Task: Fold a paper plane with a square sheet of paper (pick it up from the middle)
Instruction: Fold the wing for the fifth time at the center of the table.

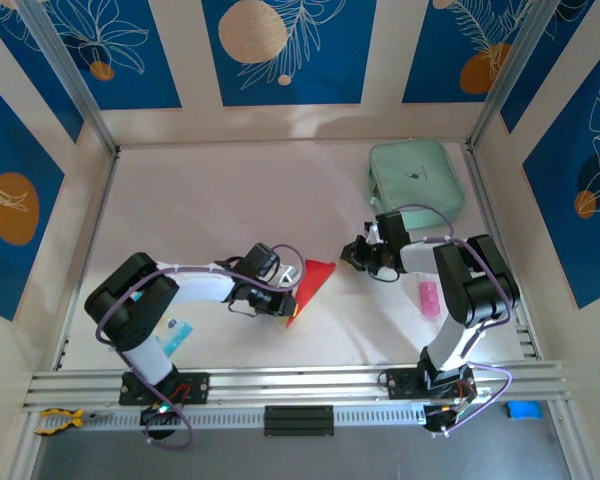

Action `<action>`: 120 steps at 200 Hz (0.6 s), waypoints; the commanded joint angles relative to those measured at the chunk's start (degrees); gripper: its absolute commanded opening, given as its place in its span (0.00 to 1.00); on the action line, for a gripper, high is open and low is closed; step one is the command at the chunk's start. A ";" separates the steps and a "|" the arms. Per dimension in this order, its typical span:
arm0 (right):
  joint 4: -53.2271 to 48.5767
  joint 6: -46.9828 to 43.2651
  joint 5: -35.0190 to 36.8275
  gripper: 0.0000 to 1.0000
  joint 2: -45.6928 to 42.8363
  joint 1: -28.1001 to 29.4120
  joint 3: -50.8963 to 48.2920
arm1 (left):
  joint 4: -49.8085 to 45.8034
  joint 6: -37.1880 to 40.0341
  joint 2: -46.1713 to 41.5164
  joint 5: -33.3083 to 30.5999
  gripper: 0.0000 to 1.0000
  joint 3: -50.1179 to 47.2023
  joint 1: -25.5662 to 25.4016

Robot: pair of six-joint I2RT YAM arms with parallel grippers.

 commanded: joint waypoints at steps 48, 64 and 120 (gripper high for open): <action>-4.44 0.07 0.47 0.18 -13.22 4.55 -3.53 | 2.64 -6.33 1.08 -2.05 0.00 -1.41 -0.75; -6.27 1.04 1.07 0.22 -13.67 6.89 -4.23 | 2.84 -7.35 0.50 -2.81 0.01 -0.36 -1.02; -12.26 3.93 3.50 0.32 -11.81 12.83 -4.25 | -0.81 -7.44 -8.27 -10.07 0.20 0.73 -1.71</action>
